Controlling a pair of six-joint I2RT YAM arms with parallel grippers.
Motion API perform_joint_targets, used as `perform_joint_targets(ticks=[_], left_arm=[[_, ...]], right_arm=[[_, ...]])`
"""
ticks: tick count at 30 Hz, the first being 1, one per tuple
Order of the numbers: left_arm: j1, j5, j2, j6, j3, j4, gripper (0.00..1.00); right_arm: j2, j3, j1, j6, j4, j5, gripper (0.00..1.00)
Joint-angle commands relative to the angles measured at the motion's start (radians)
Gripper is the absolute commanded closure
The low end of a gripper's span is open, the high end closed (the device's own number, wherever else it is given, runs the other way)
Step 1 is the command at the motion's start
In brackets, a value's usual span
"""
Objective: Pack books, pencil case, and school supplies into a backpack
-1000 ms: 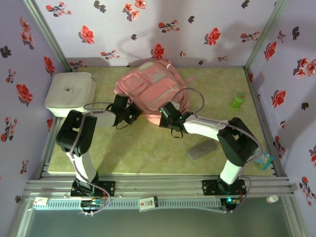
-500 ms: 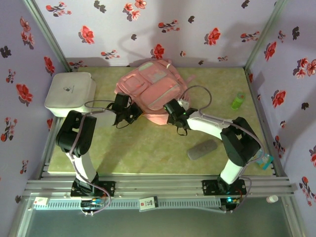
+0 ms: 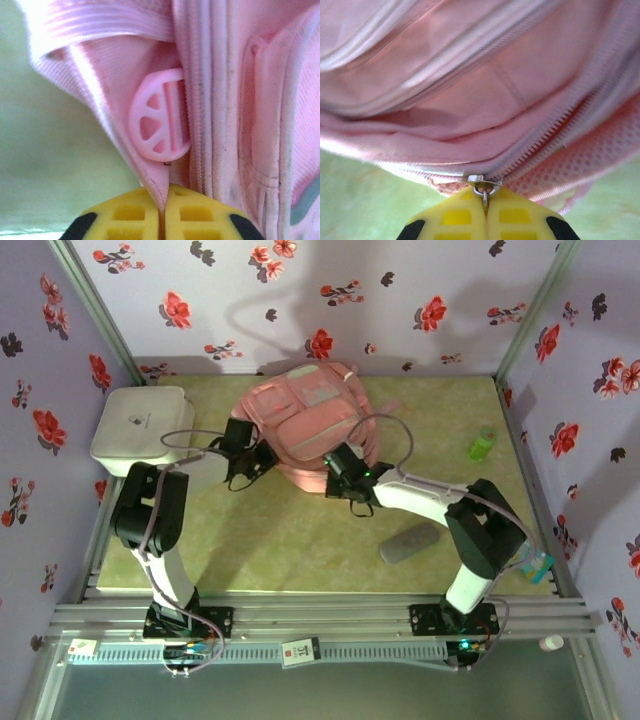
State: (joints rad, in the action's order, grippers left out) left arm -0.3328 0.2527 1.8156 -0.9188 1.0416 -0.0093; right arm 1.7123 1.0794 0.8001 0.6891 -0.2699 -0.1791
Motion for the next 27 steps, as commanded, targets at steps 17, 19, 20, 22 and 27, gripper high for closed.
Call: perform_joint_targets(ticks=[17, 19, 20, 22, 27], left_arm=[[0.172, 0.103, -0.28, -0.006, -0.156, -0.102, 0.3], [0.17, 0.162, -0.279, -0.045, -0.185, -0.072, 0.3], [0.169, 0.182, -0.277, -0.068, -0.197, -0.051, 0.3], [0.162, 0.22, -0.259, -0.098, -0.214, 0.001, 0.32], [0.143, 0.246, -0.186, -0.099, -0.186, 0.034, 0.42]], right_arm=[[0.286, 0.303, 0.089, 0.001, 0.255, 0.285, 1.0], [0.29, 0.305, 0.088, 0.003, 0.255, 0.289, 1.0], [0.292, 0.305, 0.089, 0.003, 0.255, 0.291, 1.0], [0.294, 0.302, 0.089, 0.006, 0.253, 0.295, 1.0], [0.298, 0.295, 0.089, 0.014, 0.249, 0.295, 1.0]])
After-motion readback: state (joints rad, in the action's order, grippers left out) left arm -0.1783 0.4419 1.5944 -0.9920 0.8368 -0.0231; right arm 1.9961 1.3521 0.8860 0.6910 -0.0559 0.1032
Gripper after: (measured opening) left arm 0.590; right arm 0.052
